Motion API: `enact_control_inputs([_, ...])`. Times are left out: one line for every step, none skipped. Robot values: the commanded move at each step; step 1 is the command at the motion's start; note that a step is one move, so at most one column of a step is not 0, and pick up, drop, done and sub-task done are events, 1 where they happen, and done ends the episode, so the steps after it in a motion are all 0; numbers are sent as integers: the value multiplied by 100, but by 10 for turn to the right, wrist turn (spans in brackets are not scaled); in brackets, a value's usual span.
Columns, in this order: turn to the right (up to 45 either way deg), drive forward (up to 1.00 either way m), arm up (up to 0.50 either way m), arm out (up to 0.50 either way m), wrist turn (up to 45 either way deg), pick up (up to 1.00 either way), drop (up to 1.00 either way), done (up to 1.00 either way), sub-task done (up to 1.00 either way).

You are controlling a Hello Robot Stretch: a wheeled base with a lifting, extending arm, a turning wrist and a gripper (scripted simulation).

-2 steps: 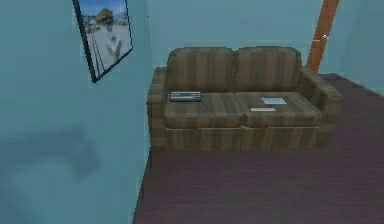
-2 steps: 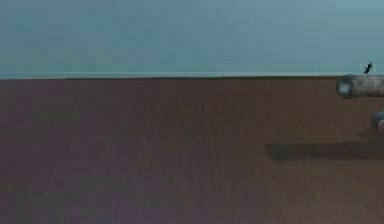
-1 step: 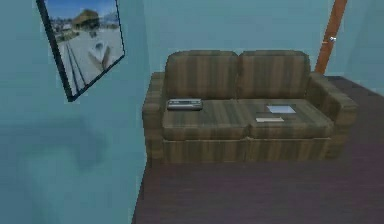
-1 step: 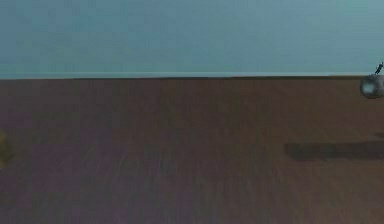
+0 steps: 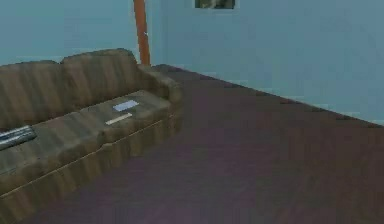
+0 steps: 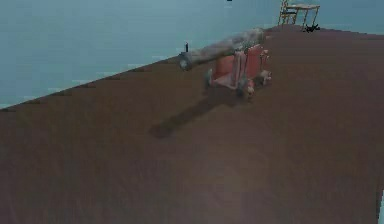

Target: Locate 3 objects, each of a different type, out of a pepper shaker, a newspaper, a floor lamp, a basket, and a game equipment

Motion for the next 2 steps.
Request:
enact_control_inputs([420, 0, 0, 0, 0, 0, 0, 0, 0])
enact_control_inputs([0, 10, 0, 0, 0, 0, 0, 0, 0])
